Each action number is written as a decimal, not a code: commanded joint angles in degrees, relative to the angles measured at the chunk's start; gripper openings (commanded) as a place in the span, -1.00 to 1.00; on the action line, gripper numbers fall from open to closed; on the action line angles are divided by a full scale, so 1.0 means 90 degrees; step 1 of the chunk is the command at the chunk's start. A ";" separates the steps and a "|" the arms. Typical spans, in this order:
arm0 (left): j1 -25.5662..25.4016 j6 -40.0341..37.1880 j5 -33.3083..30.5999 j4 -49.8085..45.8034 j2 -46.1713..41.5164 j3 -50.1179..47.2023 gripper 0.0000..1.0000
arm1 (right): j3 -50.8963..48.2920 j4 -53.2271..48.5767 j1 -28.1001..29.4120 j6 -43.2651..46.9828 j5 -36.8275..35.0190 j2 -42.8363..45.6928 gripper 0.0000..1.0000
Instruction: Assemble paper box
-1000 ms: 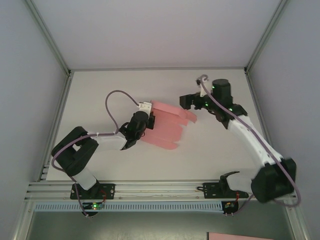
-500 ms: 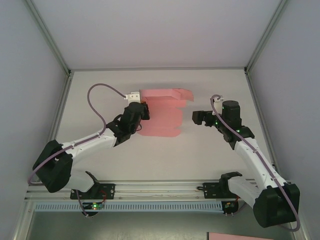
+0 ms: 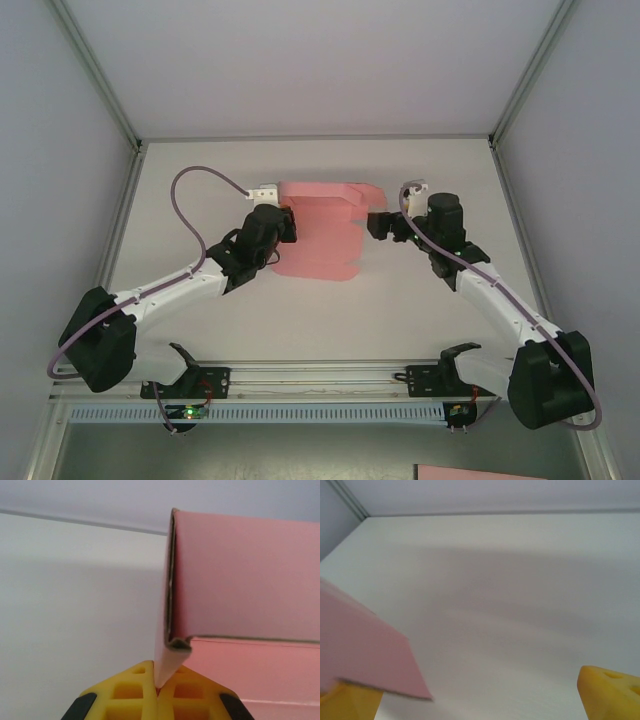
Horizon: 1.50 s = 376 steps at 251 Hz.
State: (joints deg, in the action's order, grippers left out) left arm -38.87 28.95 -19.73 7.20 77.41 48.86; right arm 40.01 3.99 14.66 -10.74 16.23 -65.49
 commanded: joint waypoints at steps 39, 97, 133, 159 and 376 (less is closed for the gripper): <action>0.0043 -0.0050 0.0390 0.0099 0.0016 0.0040 -1.00 | 0.0137 0.1007 0.0413 0.0082 0.0241 -0.0352 0.97; 0.0050 0.0260 0.0677 0.0517 0.0022 -0.0043 -1.00 | 0.0121 0.1453 0.0769 -0.0016 -0.0120 -0.0787 0.97; 0.0043 0.0496 0.0736 0.0486 0.0029 0.0063 -1.00 | -0.0260 0.2273 0.1130 -0.0078 -0.0973 -0.0916 0.97; 0.0044 0.0633 0.0817 0.0534 -0.0014 0.0062 -1.00 | -0.0474 0.2659 0.1543 0.0147 -0.2182 -0.0897 0.96; 0.0454 -0.0165 0.0849 -0.0721 -0.0284 -0.0144 -1.00 | -0.0520 0.0196 -0.1343 0.0017 0.0859 0.1765 0.96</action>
State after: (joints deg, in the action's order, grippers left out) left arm -35.44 31.79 -15.79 0.73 76.38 47.70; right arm 31.14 9.37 7.55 -8.64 9.98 -45.23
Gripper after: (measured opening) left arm 0.052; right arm 0.983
